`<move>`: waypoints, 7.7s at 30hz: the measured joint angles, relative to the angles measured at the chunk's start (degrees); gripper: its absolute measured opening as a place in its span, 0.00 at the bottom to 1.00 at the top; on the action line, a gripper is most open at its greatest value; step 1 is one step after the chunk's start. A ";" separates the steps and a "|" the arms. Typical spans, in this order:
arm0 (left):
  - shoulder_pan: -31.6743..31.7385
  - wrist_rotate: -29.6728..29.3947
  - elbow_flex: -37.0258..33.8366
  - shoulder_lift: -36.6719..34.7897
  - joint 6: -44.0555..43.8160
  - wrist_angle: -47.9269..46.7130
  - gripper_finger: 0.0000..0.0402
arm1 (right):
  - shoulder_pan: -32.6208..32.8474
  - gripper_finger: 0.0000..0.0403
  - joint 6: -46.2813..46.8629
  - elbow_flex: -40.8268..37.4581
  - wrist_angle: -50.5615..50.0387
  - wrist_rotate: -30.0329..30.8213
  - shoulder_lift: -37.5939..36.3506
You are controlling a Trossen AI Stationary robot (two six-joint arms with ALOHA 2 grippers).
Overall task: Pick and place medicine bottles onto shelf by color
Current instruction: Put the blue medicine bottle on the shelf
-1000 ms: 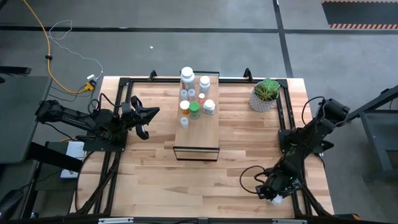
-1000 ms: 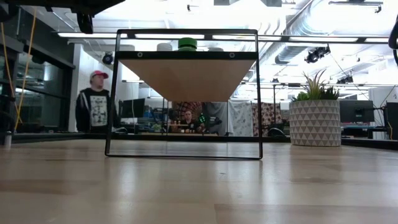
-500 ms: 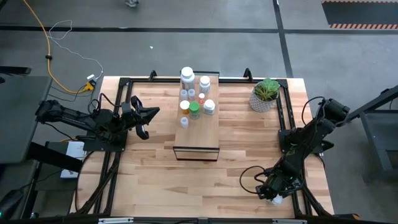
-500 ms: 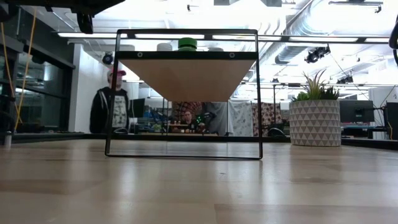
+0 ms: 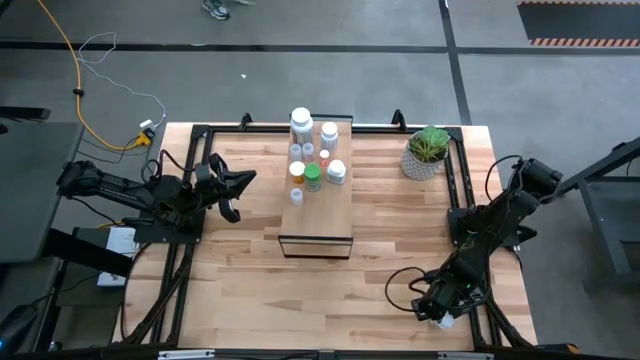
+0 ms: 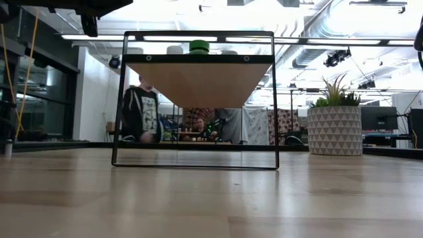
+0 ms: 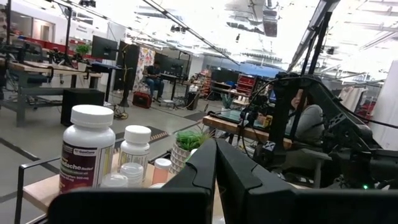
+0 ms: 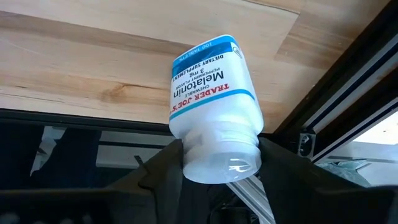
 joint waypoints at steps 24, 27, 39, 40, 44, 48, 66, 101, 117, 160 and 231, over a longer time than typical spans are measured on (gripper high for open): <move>0.02 -1.09 0.00 0.00 0.00 0.00 0.00 | -0.09 0.40 -5.38 10.27 -4.79 0.42 -0.35; 0.00 -1.09 0.00 0.00 0.00 0.00 0.00 | -0.38 0.40 -6.27 13.83 -7.83 2.02 -0.35; 0.01 -1.09 0.00 0.00 0.00 0.00 0.00 | -4.73 0.39 -13.06 25.08 -15.53 11.59 -0.35; 0.02 -1.09 0.00 0.00 0.00 0.00 0.00 | -5.42 0.39 -14.26 26.03 -15.64 12.43 -0.36; 0.01 -1.08 0.00 0.00 -0.04 0.00 0.00 | -8.32 0.39 -19.50 29.95 -15.91 15.74 -0.37; 0.02 -1.07 0.00 0.00 -0.04 0.02 0.00 | -11.25 0.39 -24.66 34.23 -16.22 18.13 -0.37; 0.00 -1.07 0.00 0.00 -0.02 0.02 0.00 | -22.79 0.39 -45.31 48.96 -17.20 25.29 -0.42; -0.02 7.28 7.78 2.41 2.49 -5.92 0.16 | -40.49 0.40 -59.34 48.74 -21.05 22.37 0.15; 0.00 8.13 36.29 20.97 13.23 -38.03 0.77 | -40.65 0.40 -59.36 48.74 -21.05 22.43 0.15; -0.44 8.82 44.09 48.45 38.12 -18.40 0.80 | -40.92 0.40 -57.36 48.65 -16.60 31.66 1.99; 8.31 38.98 40.86 44.83 -6.23 -16.54 0.37 | -29.02 0.50 -68.25 31.93 -25.67 45.37 -10.21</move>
